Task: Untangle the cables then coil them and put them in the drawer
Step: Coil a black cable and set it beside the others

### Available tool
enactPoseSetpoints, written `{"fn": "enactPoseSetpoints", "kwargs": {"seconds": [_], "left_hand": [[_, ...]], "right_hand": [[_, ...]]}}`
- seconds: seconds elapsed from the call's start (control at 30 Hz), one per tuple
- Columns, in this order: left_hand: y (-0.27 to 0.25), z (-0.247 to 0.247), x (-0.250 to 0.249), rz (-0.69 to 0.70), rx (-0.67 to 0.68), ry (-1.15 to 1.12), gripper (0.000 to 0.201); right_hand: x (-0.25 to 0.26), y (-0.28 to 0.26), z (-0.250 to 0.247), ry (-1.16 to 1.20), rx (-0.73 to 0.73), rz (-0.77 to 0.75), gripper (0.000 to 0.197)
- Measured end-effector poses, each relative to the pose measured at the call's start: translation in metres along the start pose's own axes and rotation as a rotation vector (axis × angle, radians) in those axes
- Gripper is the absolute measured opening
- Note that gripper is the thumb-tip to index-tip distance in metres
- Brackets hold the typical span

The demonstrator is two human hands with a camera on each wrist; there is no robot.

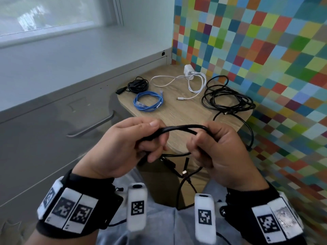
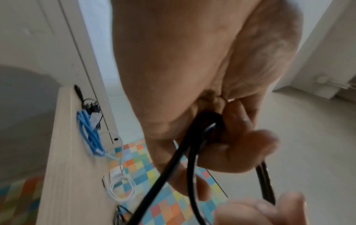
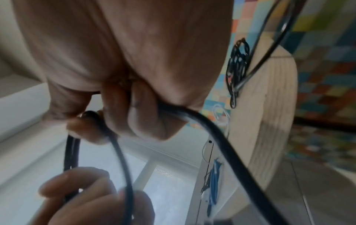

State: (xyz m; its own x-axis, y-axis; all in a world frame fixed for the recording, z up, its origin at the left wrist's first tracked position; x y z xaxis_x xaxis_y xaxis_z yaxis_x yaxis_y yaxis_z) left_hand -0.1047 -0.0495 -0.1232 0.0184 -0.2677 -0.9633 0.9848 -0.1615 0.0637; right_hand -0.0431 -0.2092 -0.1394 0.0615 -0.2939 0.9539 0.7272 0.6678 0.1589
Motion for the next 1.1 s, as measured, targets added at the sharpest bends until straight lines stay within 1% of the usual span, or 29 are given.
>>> {"fn": "enactPoseSetpoints", "kwargs": {"seconds": [0.07, 0.1, 0.13, 0.2, 0.23, 0.33, 0.37, 0.43, 0.5, 0.53, 0.6, 0.67, 0.7, 0.8, 0.93, 1.03, 1.1], "left_hand": [[0.001, 0.005, 0.0, 0.011, 0.071, -0.191, 0.025], [0.002, 0.005, 0.0, 0.024, 0.107, -0.27, 0.024], [0.002, 0.005, 0.001, 0.037, 0.129, -0.32, 0.026], [0.003, 0.005, 0.003, 0.064, 0.128, -0.368, 0.029], [0.004, 0.005, 0.004, 0.076, 0.105, -0.371, 0.029], [0.009, 0.006, 0.007, 0.081, -0.045, -0.337, 0.037], [0.011, 0.006, 0.007, 0.073, -0.078, -0.335, 0.039], [0.012, 0.006, 0.006, 0.062, -0.114, -0.346, 0.041], [0.013, 0.003, 0.003, 0.063, -0.131, -0.356, 0.04], [0.013, 0.001, 0.002, 0.063, -0.138, -0.354, 0.041], [0.012, -0.004, 0.001, 0.059, -0.147, -0.331, 0.042], [0.01, -0.006, 0.001, 0.051, -0.137, -0.29, 0.043], [0.01, -0.006, 0.003, 0.039, -0.122, -0.264, 0.044], [0.007, -0.004, 0.007, -0.014, -0.065, -0.216, 0.043], [0.007, -0.002, 0.007, -0.027, -0.02, -0.211, 0.027], [0.006, 0.003, 0.008, -0.004, 0.064, -0.236, 0.022], [0.005, 0.005, 0.009, 0.017, 0.119, -0.26, 0.019]], "right_hand": [[-0.003, 0.003, -0.003, 0.194, -0.04, 0.03, 0.047], [-0.004, 0.004, -0.005, 0.229, -0.077, 0.044, 0.046], [-0.006, 0.005, -0.006, 0.235, -0.107, 0.054, 0.043], [-0.007, 0.007, -0.007, 0.196, -0.178, 0.069, 0.034], [-0.008, 0.008, -0.008, 0.154, -0.223, 0.067, 0.029], [-0.01, 0.01, -0.011, 0.021, -0.358, 0.031, 0.018], [-0.009, 0.01, -0.012, -0.006, -0.38, 0.013, 0.016], [-0.008, 0.009, -0.011, -0.007, -0.366, -0.02, 0.016], [-0.005, 0.008, -0.008, 0.06, -0.289, -0.044, 0.018], [-0.004, 0.007, -0.008, 0.069, -0.254, -0.056, 0.022], [-0.002, 0.006, -0.01, -0.018, -0.23, -0.087, 0.029], [-0.002, 0.006, -0.013, -0.105, -0.264, -0.11, 0.026], [-0.003, 0.006, -0.016, -0.112, -0.292, -0.108, 0.025], [-0.008, 0.006, -0.02, -0.043, -0.341, -0.057, 0.024], [-0.012, 0.007, -0.02, 0.033, -0.331, 0.023, 0.021], [-0.013, 0.008, -0.022, 0.038, -0.363, 0.035, 0.023], [-0.013, 0.008, -0.024, 0.044, -0.39, 0.021, 0.028]]}}
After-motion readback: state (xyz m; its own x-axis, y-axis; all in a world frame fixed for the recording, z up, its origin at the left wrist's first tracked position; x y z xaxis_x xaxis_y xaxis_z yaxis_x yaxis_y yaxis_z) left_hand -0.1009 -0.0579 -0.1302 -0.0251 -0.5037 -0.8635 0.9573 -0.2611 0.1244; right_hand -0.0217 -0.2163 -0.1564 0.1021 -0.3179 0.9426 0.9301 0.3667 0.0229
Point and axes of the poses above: each hand's wrist, its own y-axis towards the middle knuckle, its own z-axis out of the palm, x = y × z, the point moved 6 cm from there along y, towards the middle knuckle
